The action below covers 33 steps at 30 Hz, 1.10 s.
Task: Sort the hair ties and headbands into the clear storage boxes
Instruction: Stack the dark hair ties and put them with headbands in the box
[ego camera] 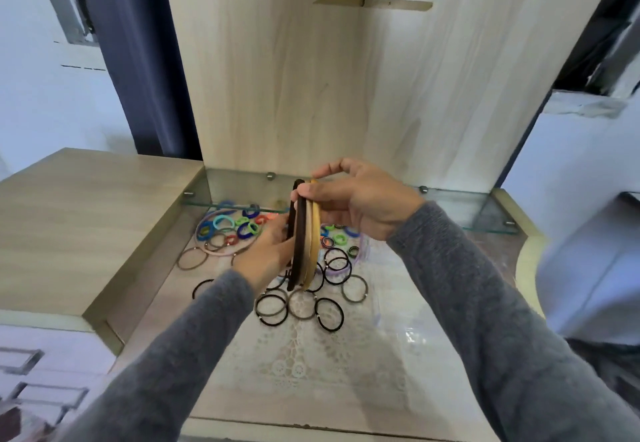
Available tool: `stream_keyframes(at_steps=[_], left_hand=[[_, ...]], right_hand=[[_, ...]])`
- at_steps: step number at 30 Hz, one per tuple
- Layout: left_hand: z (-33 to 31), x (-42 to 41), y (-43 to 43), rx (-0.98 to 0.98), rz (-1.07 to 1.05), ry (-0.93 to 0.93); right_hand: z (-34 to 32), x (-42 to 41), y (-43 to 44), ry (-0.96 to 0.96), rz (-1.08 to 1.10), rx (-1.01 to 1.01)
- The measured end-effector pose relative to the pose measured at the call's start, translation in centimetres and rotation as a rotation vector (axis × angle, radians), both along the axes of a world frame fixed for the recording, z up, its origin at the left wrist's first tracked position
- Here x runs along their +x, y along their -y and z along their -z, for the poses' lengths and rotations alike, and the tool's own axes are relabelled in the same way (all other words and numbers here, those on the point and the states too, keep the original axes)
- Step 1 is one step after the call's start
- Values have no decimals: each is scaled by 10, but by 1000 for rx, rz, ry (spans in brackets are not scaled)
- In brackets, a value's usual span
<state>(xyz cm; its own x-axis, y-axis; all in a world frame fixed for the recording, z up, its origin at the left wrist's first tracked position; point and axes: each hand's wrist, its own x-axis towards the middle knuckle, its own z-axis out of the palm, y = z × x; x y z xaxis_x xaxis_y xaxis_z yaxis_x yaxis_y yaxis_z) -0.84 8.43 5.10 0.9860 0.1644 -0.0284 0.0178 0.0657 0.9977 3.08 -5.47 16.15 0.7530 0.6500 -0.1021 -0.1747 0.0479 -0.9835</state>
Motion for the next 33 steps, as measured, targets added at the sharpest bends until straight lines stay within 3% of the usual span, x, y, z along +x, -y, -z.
stream_keyframes(at_steps=[9,16,27,33], left_hand=[[-5,24,48,29,111,36],[1,50,95,111,139,50],[40,76,136,647,72,180],[59,76,141,812,122,231]], right_hand=[[-18,14,69,-42,88,55],[-4,33,143,-14,129,-81],[87,58,223,-18,209,-85],[132,58,234,26,303,-102]])
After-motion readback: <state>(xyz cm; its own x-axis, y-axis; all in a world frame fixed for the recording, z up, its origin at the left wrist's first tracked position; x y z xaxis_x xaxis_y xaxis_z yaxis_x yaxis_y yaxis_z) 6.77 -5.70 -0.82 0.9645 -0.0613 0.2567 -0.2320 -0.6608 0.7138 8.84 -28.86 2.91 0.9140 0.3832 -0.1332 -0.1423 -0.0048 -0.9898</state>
